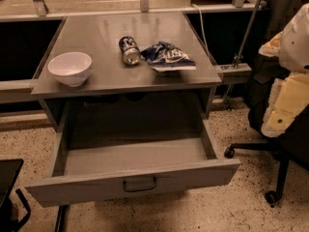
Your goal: Place blue chip bag into top drawer
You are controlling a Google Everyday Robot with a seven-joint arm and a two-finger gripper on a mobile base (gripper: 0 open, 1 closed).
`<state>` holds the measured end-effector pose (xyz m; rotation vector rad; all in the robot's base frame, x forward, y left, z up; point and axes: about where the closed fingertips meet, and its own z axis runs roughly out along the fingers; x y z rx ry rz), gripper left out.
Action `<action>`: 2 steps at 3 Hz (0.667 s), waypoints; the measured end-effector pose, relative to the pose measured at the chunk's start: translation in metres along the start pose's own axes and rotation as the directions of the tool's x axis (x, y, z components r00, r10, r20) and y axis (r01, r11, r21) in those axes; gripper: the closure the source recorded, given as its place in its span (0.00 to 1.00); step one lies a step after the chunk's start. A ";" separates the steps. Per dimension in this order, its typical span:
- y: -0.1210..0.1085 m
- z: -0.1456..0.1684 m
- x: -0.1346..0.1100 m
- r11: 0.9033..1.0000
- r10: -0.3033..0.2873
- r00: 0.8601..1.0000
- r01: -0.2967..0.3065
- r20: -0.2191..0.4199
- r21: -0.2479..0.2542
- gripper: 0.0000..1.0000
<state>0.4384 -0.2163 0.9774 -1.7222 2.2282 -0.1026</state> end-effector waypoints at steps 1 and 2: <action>-0.001 0.000 0.000 1.000 -0.001 1.000 0.001 0.001 0.002 0.00; -0.031 0.022 -0.028 0.998 -0.049 0.997 0.051 0.062 -0.025 0.00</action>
Offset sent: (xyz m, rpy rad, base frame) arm 0.1128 0.0581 -0.0229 0.1344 0.0271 0.1912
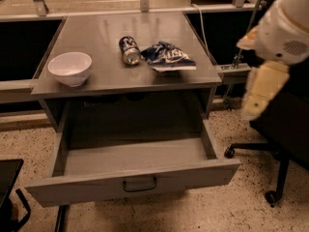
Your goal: Place blue chip bag into top drawer
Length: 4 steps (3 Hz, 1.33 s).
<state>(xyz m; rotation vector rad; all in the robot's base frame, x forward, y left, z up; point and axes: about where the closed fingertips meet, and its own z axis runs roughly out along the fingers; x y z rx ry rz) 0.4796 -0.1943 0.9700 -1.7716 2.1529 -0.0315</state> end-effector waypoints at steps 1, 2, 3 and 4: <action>-0.050 0.040 -0.042 0.997 -0.067 0.991 0.072 0.119 -0.034 0.00; -0.094 0.074 -0.072 0.994 -0.094 0.966 0.105 0.241 -0.032 0.00; -0.129 0.103 -0.096 0.993 -0.102 0.923 0.114 0.371 -0.010 0.00; -0.147 0.132 -0.106 0.995 -0.083 0.907 0.095 0.413 -0.009 0.00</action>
Offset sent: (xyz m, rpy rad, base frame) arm 0.1974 0.0939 -0.0420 0.3609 -0.0710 0.2377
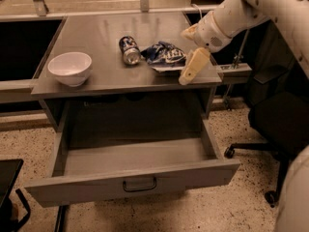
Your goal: Place blue chip bag into top drawer
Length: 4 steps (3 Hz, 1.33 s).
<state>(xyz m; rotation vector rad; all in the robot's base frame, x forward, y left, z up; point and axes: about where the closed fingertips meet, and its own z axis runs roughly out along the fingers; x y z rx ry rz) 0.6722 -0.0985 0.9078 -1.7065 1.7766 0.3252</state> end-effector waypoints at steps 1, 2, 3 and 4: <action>-0.009 0.028 0.005 1.000 0.011 0.997 -0.010 -0.073 0.010 0.00; -0.010 0.031 0.008 1.000 0.007 0.996 -0.006 -0.088 0.011 0.00; -0.017 0.034 0.010 0.999 0.038 0.997 -0.036 -0.068 0.027 0.00; -0.043 0.050 0.011 0.993 0.090 0.996 -0.088 -0.017 0.084 0.00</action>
Offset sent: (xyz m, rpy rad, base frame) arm 0.0152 0.0108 -0.0191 -0.0563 0.0064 -0.0286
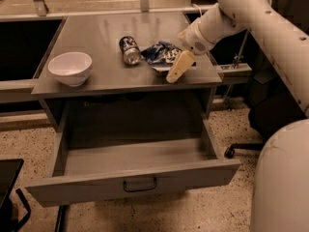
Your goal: Place blue chip bag into top drawer
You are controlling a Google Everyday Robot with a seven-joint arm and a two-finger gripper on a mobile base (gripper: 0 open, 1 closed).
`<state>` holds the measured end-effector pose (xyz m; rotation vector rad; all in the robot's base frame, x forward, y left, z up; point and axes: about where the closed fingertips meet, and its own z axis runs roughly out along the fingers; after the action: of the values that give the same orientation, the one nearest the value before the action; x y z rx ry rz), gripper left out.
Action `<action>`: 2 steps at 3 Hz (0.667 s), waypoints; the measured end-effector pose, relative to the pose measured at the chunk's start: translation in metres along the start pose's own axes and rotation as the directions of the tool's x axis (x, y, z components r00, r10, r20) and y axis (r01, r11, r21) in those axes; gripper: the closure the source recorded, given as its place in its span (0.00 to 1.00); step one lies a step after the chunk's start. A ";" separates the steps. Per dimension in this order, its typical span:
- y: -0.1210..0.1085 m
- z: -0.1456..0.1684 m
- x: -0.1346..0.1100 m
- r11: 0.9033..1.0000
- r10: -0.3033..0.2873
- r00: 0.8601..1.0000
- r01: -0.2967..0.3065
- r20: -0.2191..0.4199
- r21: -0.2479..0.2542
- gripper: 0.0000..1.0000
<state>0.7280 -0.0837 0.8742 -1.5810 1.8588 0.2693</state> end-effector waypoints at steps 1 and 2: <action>-0.026 0.017 -0.008 0.998 0.018 1.000 -0.019 0.012 0.060 0.00; -0.027 0.018 -0.009 0.998 0.018 1.000 -0.019 0.014 0.063 0.00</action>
Offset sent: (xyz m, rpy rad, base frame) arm 0.0278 0.0088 -0.0009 0.0135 -0.0365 -0.0431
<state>0.7597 -0.0731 0.8737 -1.5170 1.8545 0.2270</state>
